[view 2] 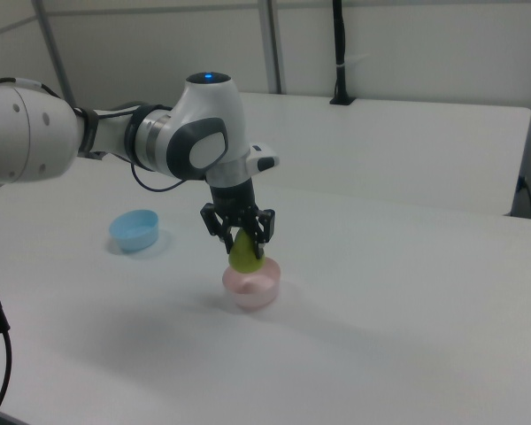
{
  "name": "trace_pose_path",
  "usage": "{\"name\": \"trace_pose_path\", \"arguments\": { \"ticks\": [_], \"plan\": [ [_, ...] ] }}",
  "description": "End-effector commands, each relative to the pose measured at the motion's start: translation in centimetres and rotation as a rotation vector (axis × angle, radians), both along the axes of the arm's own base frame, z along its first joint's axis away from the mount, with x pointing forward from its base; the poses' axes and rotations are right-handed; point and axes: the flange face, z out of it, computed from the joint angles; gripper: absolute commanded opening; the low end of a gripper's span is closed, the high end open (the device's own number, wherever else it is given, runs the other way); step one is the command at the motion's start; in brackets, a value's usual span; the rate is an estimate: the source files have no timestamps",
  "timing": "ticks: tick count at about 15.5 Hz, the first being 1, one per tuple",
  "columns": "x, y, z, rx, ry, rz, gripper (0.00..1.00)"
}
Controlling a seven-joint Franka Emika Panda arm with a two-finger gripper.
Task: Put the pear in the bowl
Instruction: 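Carry the pear over the pink bowl and lower it inside, then open the gripper and raise it away from the pink bowl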
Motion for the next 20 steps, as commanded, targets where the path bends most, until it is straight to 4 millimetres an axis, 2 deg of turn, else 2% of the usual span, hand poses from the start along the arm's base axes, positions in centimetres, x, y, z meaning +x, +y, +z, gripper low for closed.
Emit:
{"name": "trace_pose_path", "arguments": {
  "ticks": [1, 6, 9, 11, 13, 14, 15, 17, 20],
  "plan": [
    [-0.2, 0.6, -1.4, -0.026, -0.016, -0.005, 0.03],
    [-0.1, 0.4, -3.8, -0.069, -0.014, -0.026, 0.03],
    [0.0, 0.4, -4.5, -0.071, -0.014, -0.029, 0.04],
    [0.2, 0.3, -5.1, -0.071, -0.010, -0.049, 0.18],
    [0.2, 0.1, -4.9, -0.071, -0.014, -0.067, 0.55],
    [0.2, 0.0, -4.9, -0.069, -0.013, -0.075, 0.63],
    [0.2, -0.1, -4.9, -0.069, -0.014, -0.081, 0.79],
    [0.2, -0.2, -4.9, -0.068, -0.016, -0.111, 1.00],
    [0.3, 0.1, -4.1, -0.067, -0.021, -0.143, 1.00]
  ]
}}
